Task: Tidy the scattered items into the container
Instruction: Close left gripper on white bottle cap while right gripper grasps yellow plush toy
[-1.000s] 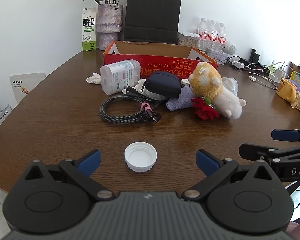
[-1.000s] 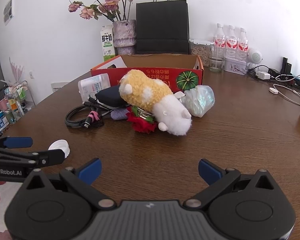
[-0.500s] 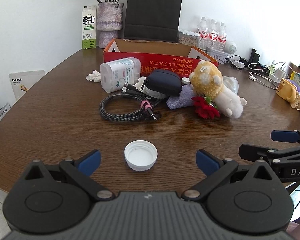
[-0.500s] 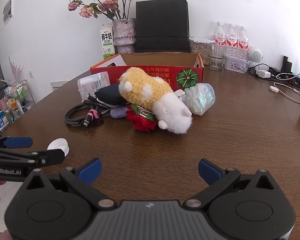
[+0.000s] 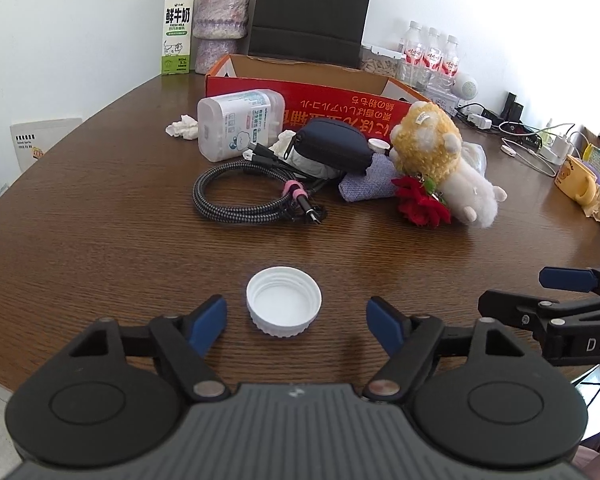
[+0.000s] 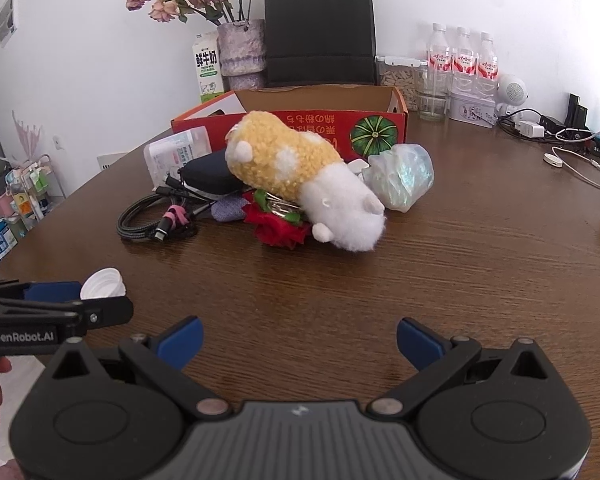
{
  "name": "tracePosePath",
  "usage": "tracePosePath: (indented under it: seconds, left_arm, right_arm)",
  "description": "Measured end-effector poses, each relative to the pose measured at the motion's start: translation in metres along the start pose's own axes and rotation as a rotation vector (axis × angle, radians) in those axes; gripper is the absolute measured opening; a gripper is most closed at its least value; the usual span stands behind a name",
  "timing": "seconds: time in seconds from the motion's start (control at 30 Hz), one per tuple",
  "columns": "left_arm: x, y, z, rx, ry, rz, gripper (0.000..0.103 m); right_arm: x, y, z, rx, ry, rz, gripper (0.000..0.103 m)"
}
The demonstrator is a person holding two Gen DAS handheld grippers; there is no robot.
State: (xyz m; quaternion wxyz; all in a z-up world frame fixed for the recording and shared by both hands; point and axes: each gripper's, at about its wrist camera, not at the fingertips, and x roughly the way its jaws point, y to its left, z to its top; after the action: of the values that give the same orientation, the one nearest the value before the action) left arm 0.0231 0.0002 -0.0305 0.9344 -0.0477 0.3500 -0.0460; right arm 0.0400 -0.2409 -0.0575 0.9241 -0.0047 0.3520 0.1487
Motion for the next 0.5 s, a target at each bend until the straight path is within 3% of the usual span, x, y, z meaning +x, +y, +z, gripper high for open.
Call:
tracePosePath:
  seconds: [0.2,0.5]
  left_arm:
    - [0.002,0.000,0.003,0.014,-0.009,0.020,0.042]
    - [0.006,0.005,0.007,-0.003,-0.014,0.005,0.041]
  right_arm:
    - [0.007,-0.001,0.002,0.004,0.015,0.009,0.103]
    - [0.014,0.001,0.011,-0.009,0.007,0.027,0.103]
